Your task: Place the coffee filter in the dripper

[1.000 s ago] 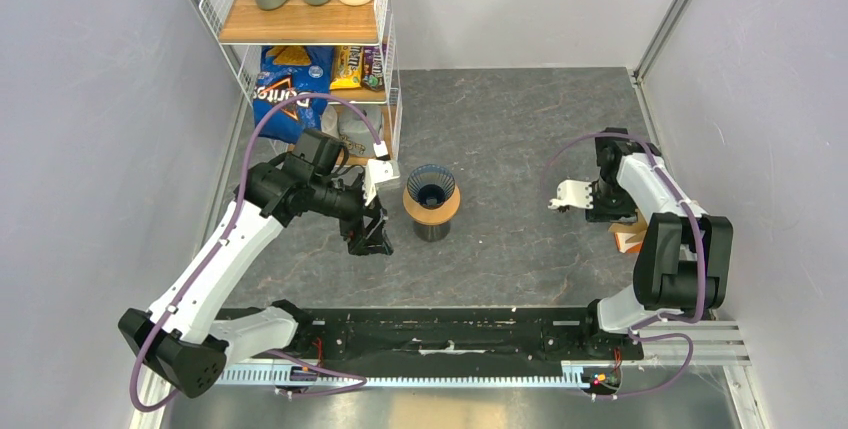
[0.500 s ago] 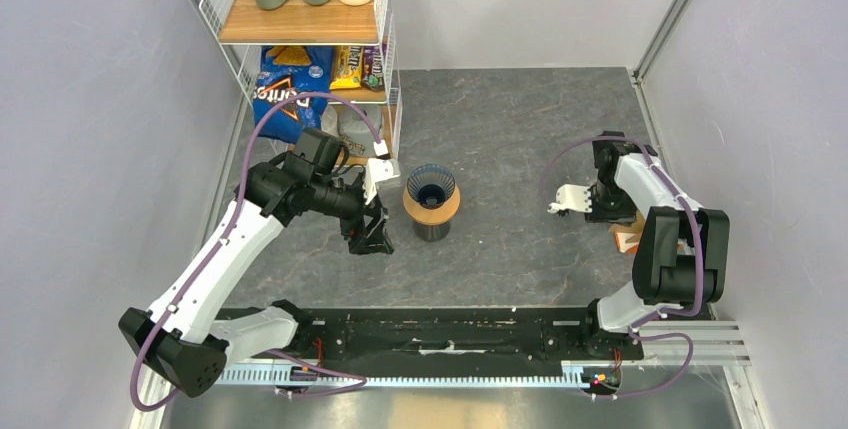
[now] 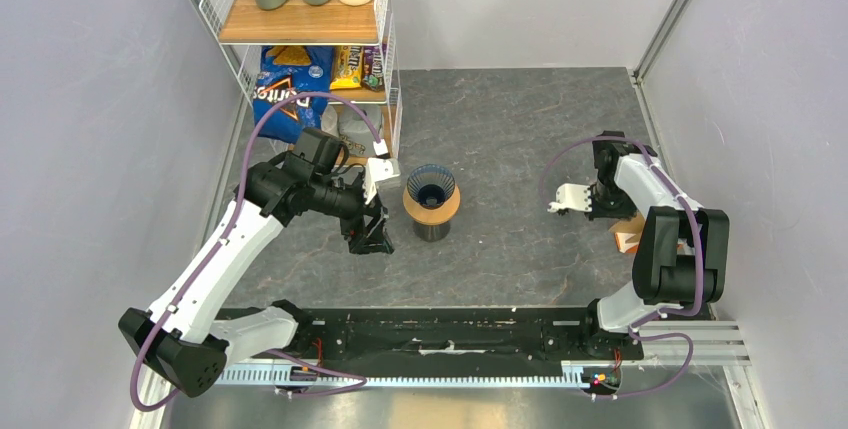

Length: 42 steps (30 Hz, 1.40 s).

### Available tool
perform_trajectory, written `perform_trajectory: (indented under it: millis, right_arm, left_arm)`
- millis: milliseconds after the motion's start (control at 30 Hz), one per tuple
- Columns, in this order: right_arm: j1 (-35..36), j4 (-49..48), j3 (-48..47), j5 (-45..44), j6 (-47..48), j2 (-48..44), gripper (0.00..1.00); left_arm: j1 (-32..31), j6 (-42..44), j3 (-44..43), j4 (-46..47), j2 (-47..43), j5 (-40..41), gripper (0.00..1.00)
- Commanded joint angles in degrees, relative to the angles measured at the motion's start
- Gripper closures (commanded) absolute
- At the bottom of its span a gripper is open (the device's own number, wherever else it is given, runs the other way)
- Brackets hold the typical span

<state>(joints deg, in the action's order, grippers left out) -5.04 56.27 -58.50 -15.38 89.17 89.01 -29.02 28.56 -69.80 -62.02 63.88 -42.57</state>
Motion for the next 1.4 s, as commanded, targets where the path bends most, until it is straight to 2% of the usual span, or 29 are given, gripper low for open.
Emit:
perform_trajectory:
  millis: [0, 33, 500, 967, 1133, 1367]
  right_arm:
    - [-0.22, -1.11, 0.15, -0.17, -0.25, -0.42, 0.97]
    - [-0.23, -1.24, 0.09, -0.03, -0.19, -0.77, 1.00]
    - [0.77, 3.79, -3.49, 4.33, -0.70, -4.88, 1.00]
    - [3.21, 14.86, -13.41, 14.91, -3.59, -10.25, 1.00]
    - [4.74, 18.18, -17.95, 21.40, -5.07, -14.23, 1.00]
    - [12.62, 22.65, -27.56, 33.82, -7.75, -19.26, 1.00]
  left_arm:
    - [-0.16, -1.19, -1.85, 1.66, -0.12, -1.73, 0.14]
    - [-0.18, -1.27, -1.75, 1.63, -0.15, -1.81, 0.14]
    - [-0.17, -3.40, -2.16, 3.60, 0.14, -3.06, 0.14]
    - [-0.16, -5.30, -3.15, 7.01, 0.63, -5.13, 0.14]
    - [-0.08, -9.70, -2.97, 13.56, -1.57, -7.86, 0.14]
    - [-0.08, -16.74, -1.81, 25.95, -4.40, -7.39, 0.14]
